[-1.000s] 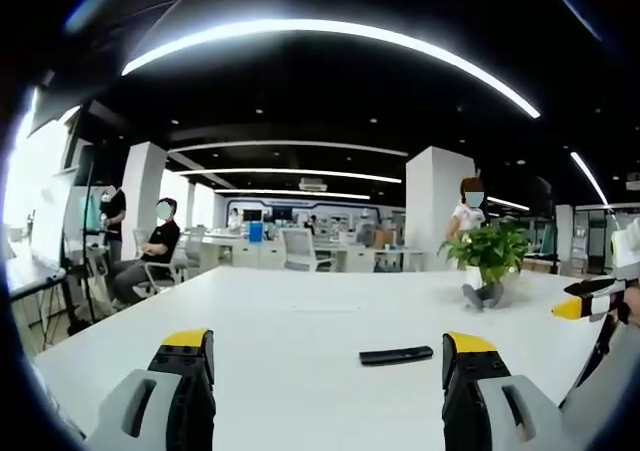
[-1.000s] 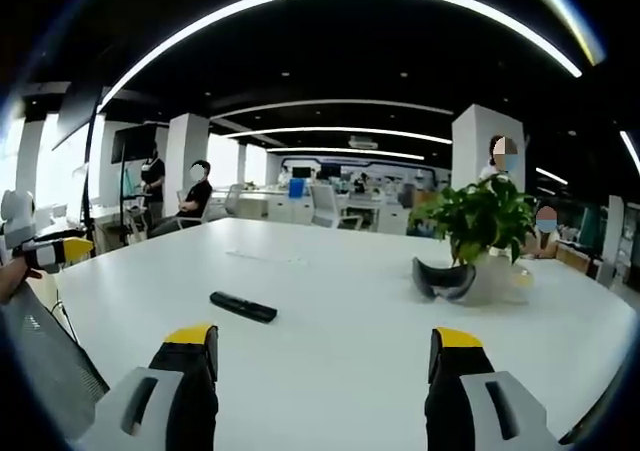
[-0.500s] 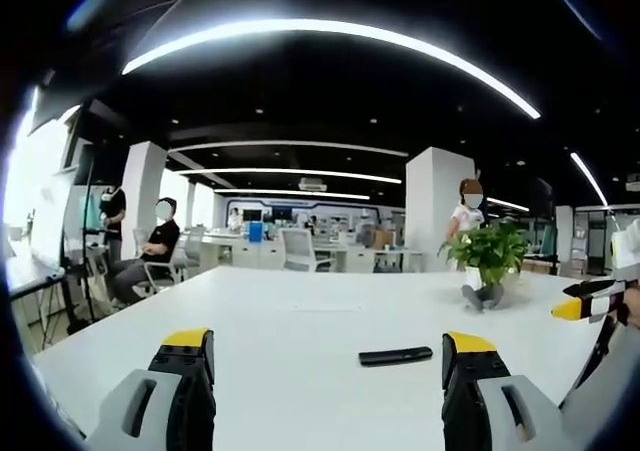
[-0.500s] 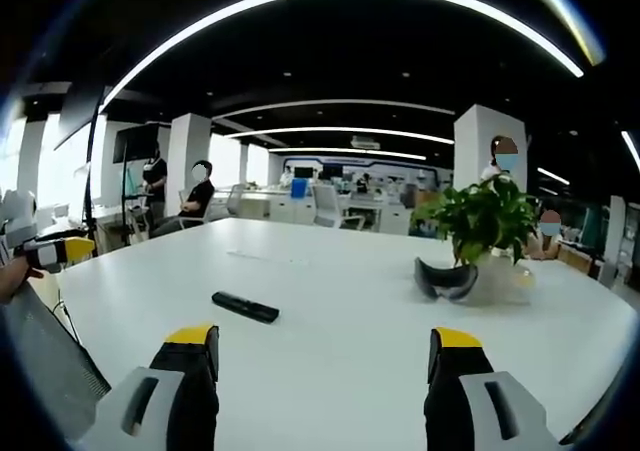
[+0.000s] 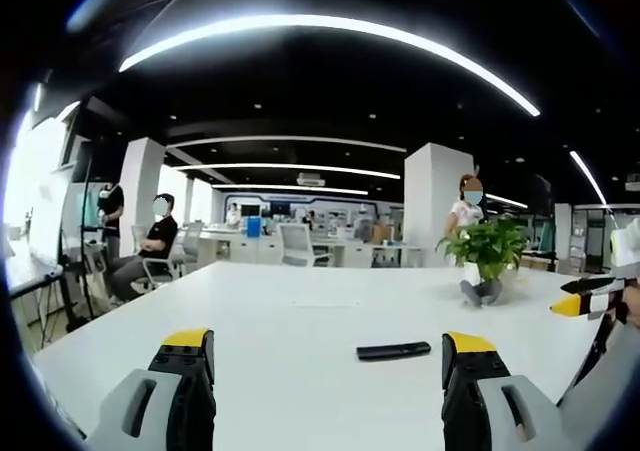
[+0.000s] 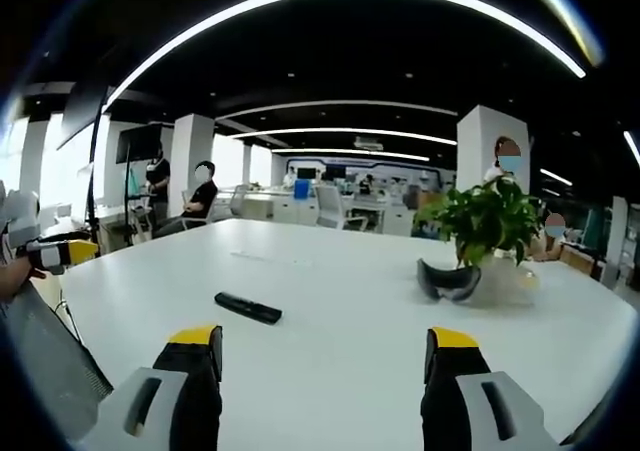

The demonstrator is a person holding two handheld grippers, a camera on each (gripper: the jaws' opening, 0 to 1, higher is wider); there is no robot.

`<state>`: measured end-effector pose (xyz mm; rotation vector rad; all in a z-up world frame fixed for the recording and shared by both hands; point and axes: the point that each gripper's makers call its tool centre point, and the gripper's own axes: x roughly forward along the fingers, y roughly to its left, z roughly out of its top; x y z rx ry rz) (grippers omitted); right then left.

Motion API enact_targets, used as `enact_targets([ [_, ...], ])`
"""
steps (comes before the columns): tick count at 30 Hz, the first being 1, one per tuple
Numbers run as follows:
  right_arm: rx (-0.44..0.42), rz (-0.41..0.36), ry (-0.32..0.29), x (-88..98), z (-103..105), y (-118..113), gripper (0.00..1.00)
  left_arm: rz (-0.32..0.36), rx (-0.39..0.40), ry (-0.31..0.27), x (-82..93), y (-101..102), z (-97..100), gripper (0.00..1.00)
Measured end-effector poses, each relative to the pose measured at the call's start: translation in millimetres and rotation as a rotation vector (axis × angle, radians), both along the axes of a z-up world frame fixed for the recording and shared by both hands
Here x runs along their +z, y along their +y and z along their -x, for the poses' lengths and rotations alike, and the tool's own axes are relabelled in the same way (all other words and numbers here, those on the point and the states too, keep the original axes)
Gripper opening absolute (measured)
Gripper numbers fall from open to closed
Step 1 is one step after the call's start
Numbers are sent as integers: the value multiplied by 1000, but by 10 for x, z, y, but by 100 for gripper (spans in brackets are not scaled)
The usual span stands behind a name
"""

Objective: Press the specified remote control buttons in sequence, fully releasing each button before pressing the next.

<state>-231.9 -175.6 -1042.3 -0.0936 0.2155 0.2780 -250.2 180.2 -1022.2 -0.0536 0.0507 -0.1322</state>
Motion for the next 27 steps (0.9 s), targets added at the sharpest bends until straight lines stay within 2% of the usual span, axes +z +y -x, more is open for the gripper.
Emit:
enact_targets([
  [16,9,3,-1,2,-5,15,81,-9,-30,61,-117,-70,-28,99],
  [24,14,38,-1,-4,-6,20,79,-43,-80,201,-381,-164,-39,100],
  [27,12,28,-1,0,-6,10,78,-44,-124,280,-526,-228,-18,100],
])
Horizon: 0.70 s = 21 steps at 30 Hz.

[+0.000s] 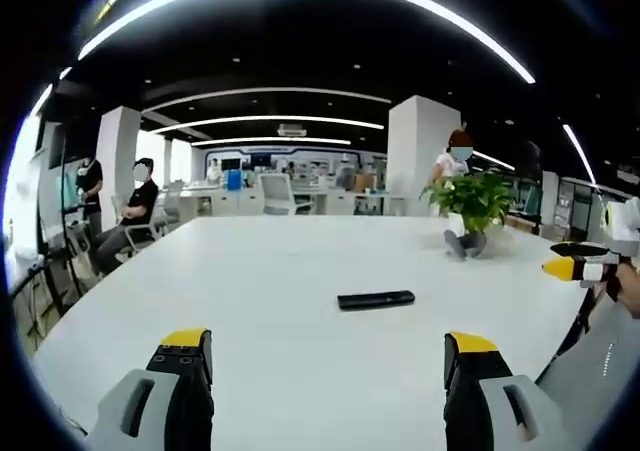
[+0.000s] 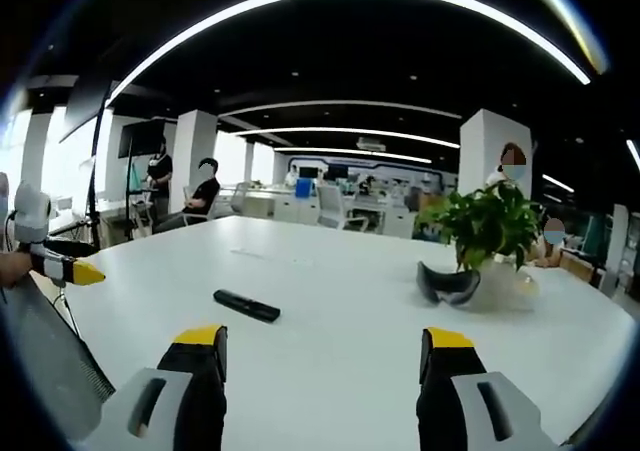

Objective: Press the specified remote control buttons in sequence, fully releasing each button before pressing the next.

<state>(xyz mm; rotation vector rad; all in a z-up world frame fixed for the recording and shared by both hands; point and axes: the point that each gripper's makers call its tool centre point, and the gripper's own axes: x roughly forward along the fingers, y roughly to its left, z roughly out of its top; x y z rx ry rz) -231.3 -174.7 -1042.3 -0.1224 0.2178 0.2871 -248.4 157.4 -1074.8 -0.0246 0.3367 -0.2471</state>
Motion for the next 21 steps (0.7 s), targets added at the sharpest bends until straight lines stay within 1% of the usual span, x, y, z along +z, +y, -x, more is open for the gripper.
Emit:
enact_targets([
  [1,-2,-1,1,-3,0,-4,78,3,-8,41,-68,-17,10,100],
  [3,-12,-3,6,-12,-2,-28,77,-4,-38,95,-159,-57,33,100],
  [5,-18,-4,11,-22,-2,-50,76,12,-68,187,-286,-106,68,100],
  [6,-20,-12,8,-15,-1,-55,76,18,-71,207,-315,-107,67,100],
  [7,-20,-16,6,-11,-2,-57,75,17,-80,246,-376,-102,75,100],
  [8,-20,-19,6,-10,-2,-59,75,18,-87,264,-402,-105,82,100],
  [9,-22,-20,7,-14,-4,-63,74,23,-117,322,-484,-132,110,100],
  [10,-31,-10,22,-51,-11,-87,73,26,-137,389,-579,-147,156,100],
  [11,-40,15,58,-118,2,-120,70,23,-159,481,-719,-149,222,100],
  [12,-32,26,88,-173,10,-115,68,23,-190,520,-789,-173,258,99],
  [14,-30,19,80,-163,2,-109,66,1,-235,616,-933,-179,361,98],
  [15,-30,21,81,-164,3,-110,66,-9,-261,634,-958,-195,388,97],
  [16,-30,22,82,-167,5,-112,66,-28,-288,637,-977,-211,398,96],
  [17,-30,25,84,-171,6,-115,66,-37,-285,636,-987,-211,393,96],
  [18,-32,30,86,-178,7,-123,66,-54,-309,639,-1002,-232,402,96],
  [19,-33,31,88,-183,8,-126,65,-70,-329,654,-1020,-242,426,96],
  [21,-32,33,97,-202,11,-133,63,-125,-383,685,-1059,-257,471,94],
])
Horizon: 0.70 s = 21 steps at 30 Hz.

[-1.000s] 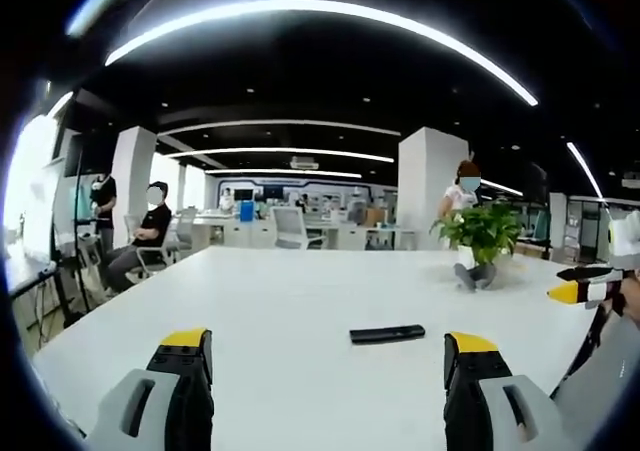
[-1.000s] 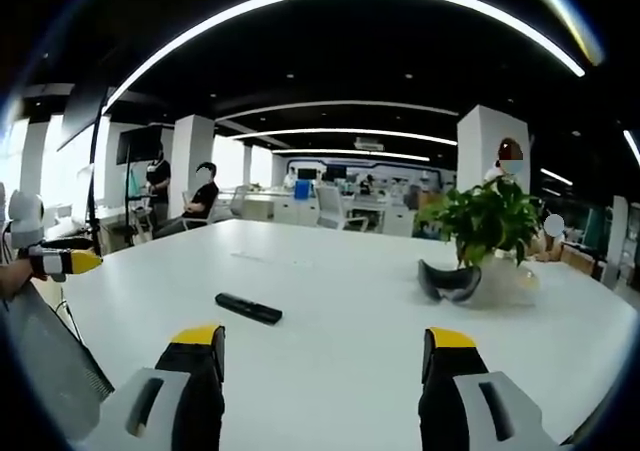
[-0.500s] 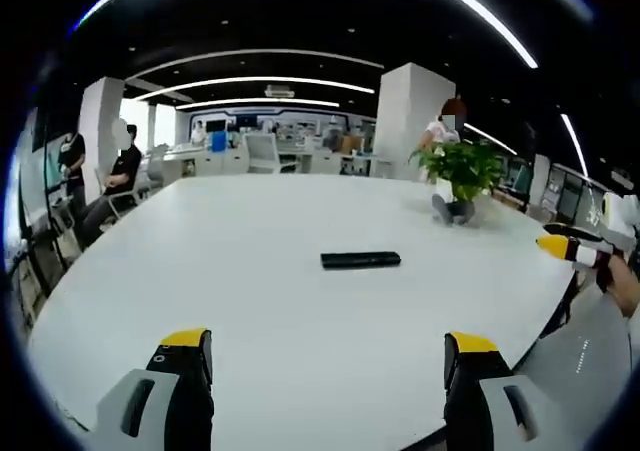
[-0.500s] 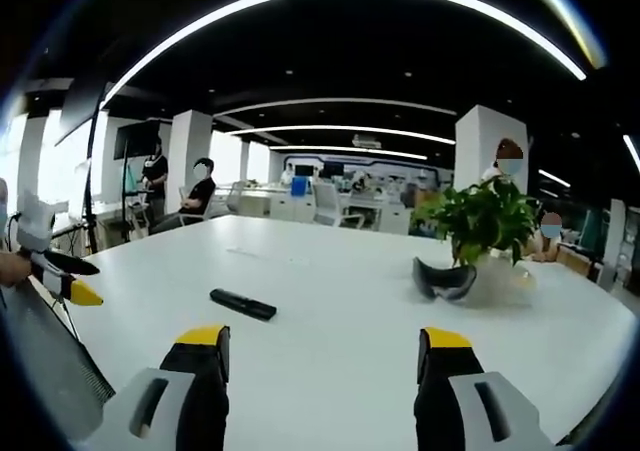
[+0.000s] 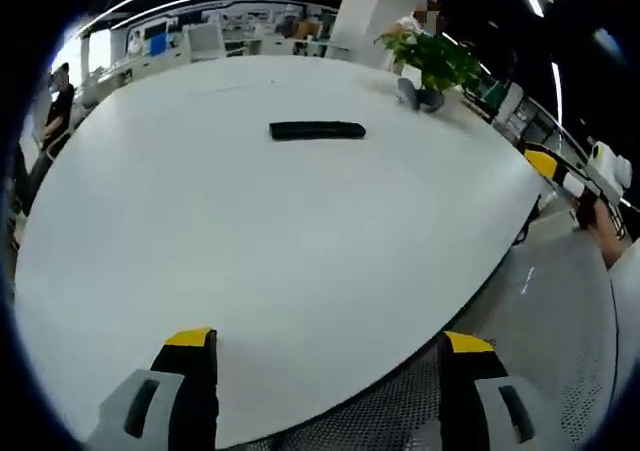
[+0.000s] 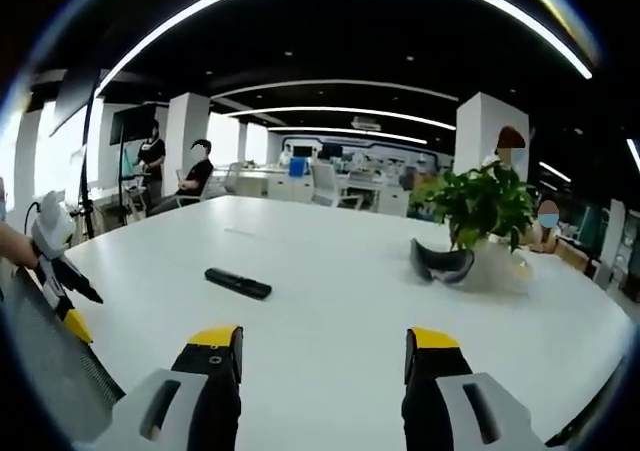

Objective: Press the specified remote control buttons in sequence, fully releasing each button before pressing the next.

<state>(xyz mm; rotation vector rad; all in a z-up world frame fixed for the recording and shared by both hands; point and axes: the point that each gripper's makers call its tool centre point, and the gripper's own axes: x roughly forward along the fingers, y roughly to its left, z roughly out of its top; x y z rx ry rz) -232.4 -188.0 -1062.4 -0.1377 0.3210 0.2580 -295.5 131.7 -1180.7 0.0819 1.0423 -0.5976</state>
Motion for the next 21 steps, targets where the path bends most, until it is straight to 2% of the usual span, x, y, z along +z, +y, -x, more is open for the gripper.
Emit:
enact_targets([
  [2,4,-1,7,-14,4,0,60,-27,-38,15,-25,-18,12,92],
  [5,17,0,14,-25,9,15,55,-6,-65,20,4,-90,-15,88],
  [8,20,5,13,-24,9,18,55,18,-68,26,39,-123,-73,88],
  [15,24,-3,16,-29,16,17,51,43,-88,32,158,-138,-328,87],
  [17,27,-6,16,-31,17,19,49,58,-92,38,189,-161,-382,87],
  [21,37,-16,21,-45,21,23,43,137,-83,67,255,-268,-509,86],
])
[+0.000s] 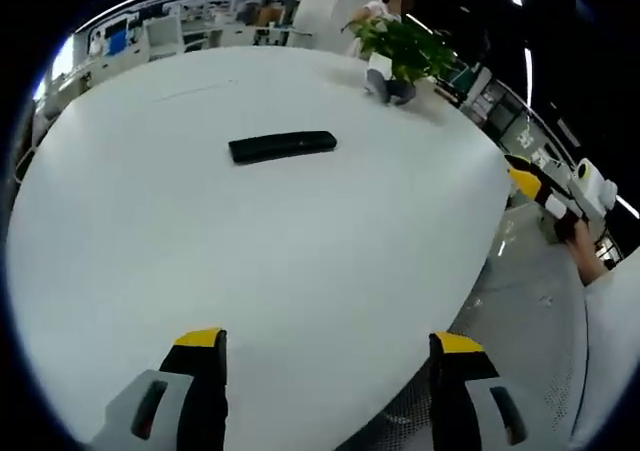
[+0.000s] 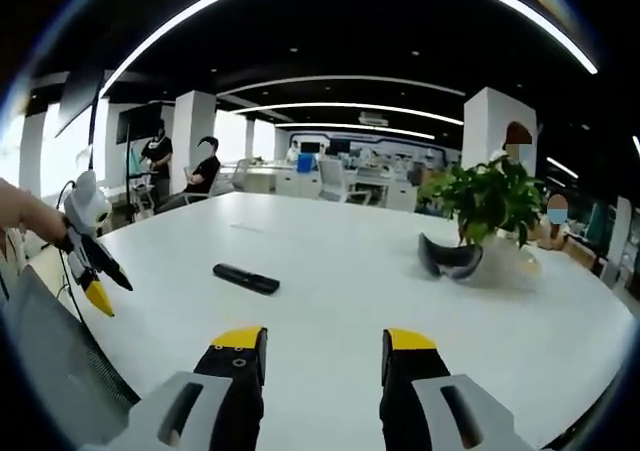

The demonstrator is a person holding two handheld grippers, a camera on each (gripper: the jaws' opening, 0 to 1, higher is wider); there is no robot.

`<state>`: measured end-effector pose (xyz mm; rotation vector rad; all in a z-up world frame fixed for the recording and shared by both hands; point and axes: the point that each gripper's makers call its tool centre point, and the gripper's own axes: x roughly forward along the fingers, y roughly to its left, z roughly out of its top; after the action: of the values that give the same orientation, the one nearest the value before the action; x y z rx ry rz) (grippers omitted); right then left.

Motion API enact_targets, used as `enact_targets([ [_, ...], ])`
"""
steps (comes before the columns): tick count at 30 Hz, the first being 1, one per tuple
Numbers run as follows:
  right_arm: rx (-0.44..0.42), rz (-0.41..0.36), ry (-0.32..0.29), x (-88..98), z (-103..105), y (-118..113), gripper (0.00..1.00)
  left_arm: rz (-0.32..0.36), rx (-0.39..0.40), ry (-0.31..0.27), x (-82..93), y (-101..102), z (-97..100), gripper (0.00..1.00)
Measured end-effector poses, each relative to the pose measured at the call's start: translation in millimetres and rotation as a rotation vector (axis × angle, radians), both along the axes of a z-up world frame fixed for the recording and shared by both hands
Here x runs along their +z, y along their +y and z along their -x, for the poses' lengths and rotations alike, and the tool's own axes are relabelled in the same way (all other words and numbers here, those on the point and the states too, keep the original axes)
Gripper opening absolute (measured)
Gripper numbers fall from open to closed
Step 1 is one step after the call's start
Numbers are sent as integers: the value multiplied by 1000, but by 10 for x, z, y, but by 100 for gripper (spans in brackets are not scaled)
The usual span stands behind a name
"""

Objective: Press the specified remote control buttons in sequence, fully releasing each button before pressing the next.

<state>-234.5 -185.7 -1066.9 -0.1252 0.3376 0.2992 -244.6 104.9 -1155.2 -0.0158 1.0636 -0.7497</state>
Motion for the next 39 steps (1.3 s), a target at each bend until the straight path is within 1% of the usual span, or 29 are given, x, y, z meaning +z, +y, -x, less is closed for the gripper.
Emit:
enact_targets([
  [1,0,-3,1,-3,0,-1,43,15,2,10,7,-26,-37,85],
  [4,-1,-7,1,4,1,3,43,29,2,23,3,-59,-129,85],
  [6,-3,-7,0,7,3,1,42,24,-3,26,-8,-70,-173,85],
  [10,-11,-11,-3,21,4,-10,42,-10,-31,8,-28,-80,-314,84],
  [12,-12,-13,-1,23,6,-10,42,-7,-36,9,-18,-96,-386,84],
  [14,-13,-9,0,21,8,-12,42,-11,-44,-2,-4,-116,-459,84],
  [19,-9,-8,3,19,13,-1,41,-42,-75,-33,15,-138,-643,84],
  [20,-7,-6,4,17,14,2,41,-68,-99,-48,11,-128,-693,84],
  [22,-4,-2,8,10,17,6,41,-97,-138,-66,5,-132,-762,84],
  [23,-4,-2,8,10,18,6,41,-105,-145,-72,6,-141,-786,84],
  [33,-2,-2,14,-2,23,2,40,-171,-218,-79,-55,-229,-1043,84],
  [36,-1,-3,16,-6,23,4,39,-215,-247,-79,-101,-223,-1119,84],
  [39,1,-2,18,-12,23,7,39,-245,-264,-95,-127,-219,-1211,84],
])
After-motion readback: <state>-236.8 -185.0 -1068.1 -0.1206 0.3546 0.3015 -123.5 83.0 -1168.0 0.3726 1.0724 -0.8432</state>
